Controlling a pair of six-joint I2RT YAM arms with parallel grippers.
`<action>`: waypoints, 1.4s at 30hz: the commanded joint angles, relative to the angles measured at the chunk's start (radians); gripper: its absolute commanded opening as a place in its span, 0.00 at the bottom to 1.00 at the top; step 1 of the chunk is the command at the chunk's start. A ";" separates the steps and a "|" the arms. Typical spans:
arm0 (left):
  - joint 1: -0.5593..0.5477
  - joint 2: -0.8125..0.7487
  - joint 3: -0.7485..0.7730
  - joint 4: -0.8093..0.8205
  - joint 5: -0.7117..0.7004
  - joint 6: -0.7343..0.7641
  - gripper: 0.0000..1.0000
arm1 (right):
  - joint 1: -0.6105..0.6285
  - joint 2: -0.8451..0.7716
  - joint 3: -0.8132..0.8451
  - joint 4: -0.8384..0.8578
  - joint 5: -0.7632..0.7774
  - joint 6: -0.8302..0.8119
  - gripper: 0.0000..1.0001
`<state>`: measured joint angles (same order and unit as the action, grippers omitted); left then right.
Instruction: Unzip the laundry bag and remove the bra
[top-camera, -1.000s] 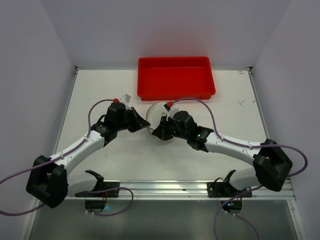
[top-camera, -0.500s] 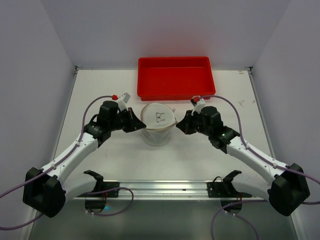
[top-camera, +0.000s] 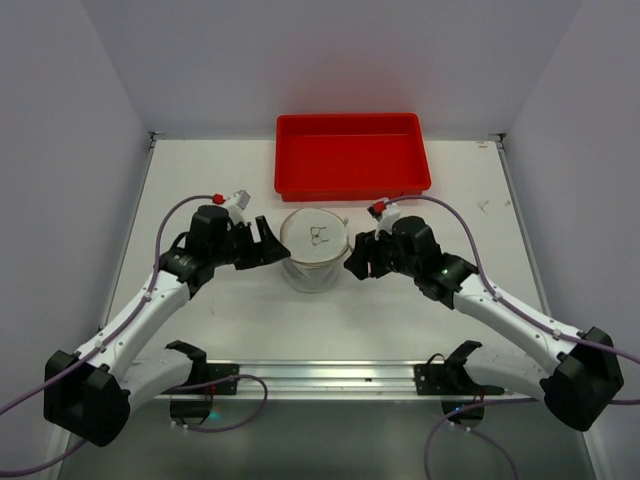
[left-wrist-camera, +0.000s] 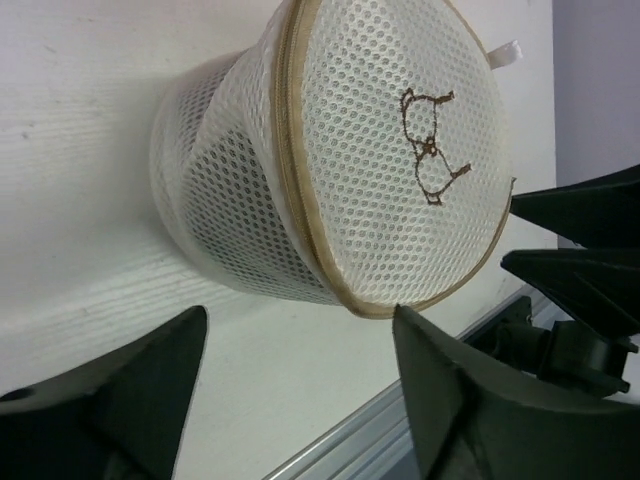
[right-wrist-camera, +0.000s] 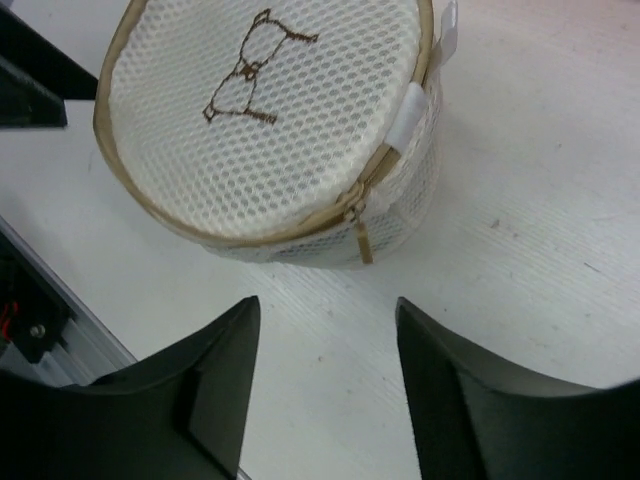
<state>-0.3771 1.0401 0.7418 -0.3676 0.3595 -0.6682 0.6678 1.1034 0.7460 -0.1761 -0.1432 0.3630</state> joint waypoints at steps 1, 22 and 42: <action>0.020 -0.063 0.001 -0.013 -0.054 -0.060 0.84 | 0.049 -0.100 0.044 -0.112 0.128 -0.061 0.61; 0.061 -0.049 -0.208 0.150 -0.143 -0.122 0.70 | 0.346 0.323 0.521 -0.137 0.151 -0.444 0.69; 0.063 -0.026 -0.225 0.180 -0.117 -0.119 0.69 | 0.360 0.532 0.587 -0.126 0.212 -0.481 0.23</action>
<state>-0.3229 1.0172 0.5251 -0.2348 0.2279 -0.7757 1.0267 1.6318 1.2884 -0.3233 0.0380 -0.1005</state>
